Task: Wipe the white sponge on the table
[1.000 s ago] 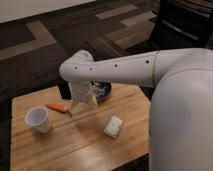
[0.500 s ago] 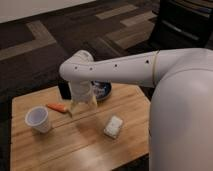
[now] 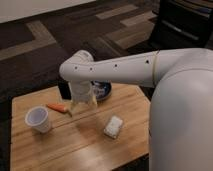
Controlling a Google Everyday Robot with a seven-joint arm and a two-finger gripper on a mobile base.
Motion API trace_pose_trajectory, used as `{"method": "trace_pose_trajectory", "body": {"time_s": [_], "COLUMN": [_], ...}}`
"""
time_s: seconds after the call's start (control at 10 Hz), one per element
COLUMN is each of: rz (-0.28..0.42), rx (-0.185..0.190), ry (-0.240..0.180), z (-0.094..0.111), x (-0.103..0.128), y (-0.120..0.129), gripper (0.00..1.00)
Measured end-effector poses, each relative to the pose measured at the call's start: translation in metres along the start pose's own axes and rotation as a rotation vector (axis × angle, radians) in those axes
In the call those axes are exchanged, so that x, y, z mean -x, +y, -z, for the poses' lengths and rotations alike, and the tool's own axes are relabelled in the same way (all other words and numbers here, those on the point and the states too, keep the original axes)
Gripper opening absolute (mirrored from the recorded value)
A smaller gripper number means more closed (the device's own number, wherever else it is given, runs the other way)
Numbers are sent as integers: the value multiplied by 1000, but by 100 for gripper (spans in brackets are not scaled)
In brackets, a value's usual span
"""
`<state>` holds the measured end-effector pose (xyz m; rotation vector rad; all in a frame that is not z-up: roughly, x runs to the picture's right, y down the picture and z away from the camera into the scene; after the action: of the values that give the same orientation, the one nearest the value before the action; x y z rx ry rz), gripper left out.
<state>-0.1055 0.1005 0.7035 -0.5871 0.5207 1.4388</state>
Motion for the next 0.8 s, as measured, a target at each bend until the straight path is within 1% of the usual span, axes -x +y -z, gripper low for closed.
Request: {"method": "trace_pose_trajectory", "body": {"time_s": [0.2, 0.4, 0.5, 0.7, 0.8], "rz": [7, 47, 49, 15, -9], "rx": [-7, -33, -46, -68, -78], "ry": [1, -22, -29, -49, -49], "z": [-3, -13, -15, -18, -20], "x": [-1, 2, 1, -2, -7], "y": [-2, -3, -8, -23, -31], "gripper": [65, 65, 65, 65, 65]}}
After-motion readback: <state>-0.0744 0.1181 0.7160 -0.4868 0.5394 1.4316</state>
